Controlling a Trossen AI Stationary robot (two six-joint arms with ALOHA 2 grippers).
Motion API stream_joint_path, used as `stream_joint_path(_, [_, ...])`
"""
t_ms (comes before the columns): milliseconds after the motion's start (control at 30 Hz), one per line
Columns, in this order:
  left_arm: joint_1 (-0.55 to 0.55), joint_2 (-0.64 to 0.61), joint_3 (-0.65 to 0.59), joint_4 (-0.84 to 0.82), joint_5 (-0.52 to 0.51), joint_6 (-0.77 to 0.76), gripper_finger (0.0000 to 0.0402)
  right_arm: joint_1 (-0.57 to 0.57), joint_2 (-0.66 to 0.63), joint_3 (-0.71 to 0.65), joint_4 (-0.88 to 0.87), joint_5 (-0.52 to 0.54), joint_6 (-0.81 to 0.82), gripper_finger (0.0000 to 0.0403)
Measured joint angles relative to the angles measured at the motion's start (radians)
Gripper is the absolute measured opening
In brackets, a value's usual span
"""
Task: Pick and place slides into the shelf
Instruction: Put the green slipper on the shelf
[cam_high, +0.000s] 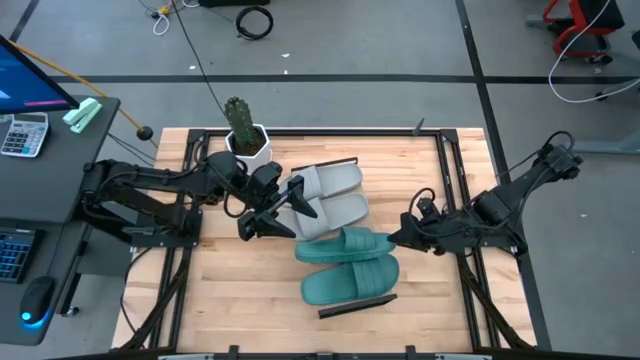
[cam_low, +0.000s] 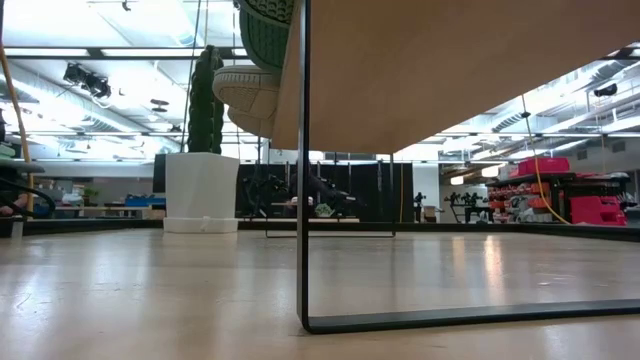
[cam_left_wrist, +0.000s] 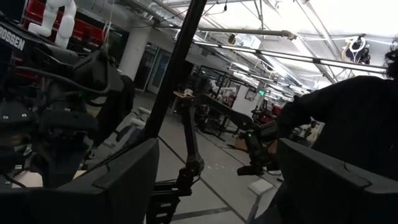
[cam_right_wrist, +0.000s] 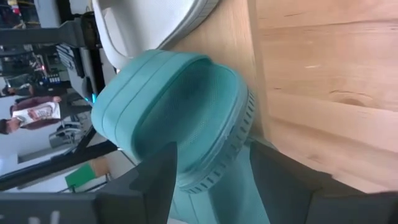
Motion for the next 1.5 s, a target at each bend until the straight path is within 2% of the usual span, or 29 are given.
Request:
stream_joint_path(267, [0.0,0.0,0.0,0.0,-0.007,0.011,0.033,0.0,0.063,0.0,0.052,0.014,0.008,0.0208])
stream_joint_path(367, [0.0,0.0,0.0,0.0,-0.007,0.012,0.0329,0.0,0.09,0.0,0.061,0.037,0.009,0.0195])
stream_joint_path(467, [0.0,0.0,0.0,0.0,-0.007,0.011,0.0329,0.0,0.109,0.0,0.065,0.056,0.008,0.0163])
stream_joint_path(700, [0.0,0.0,0.0,-0.001,-0.007,0.0,0.0329,0.0,0.1,0.0,0.068,0.115,-0.03,0.0048])
stream_joint_path(1000, [0.0,0.0,0.0,-0.001,-0.007,0.0,0.0329,0.0,0.045,0.0,0.055,0.201,-0.082,0.0048])
stream_joint_path(1500, [0.0,0.0,0.0,-0.001,-0.014,0.007,0.033,-0.001,0.089,0.0,-0.057,0.207,-0.119,0.0048])
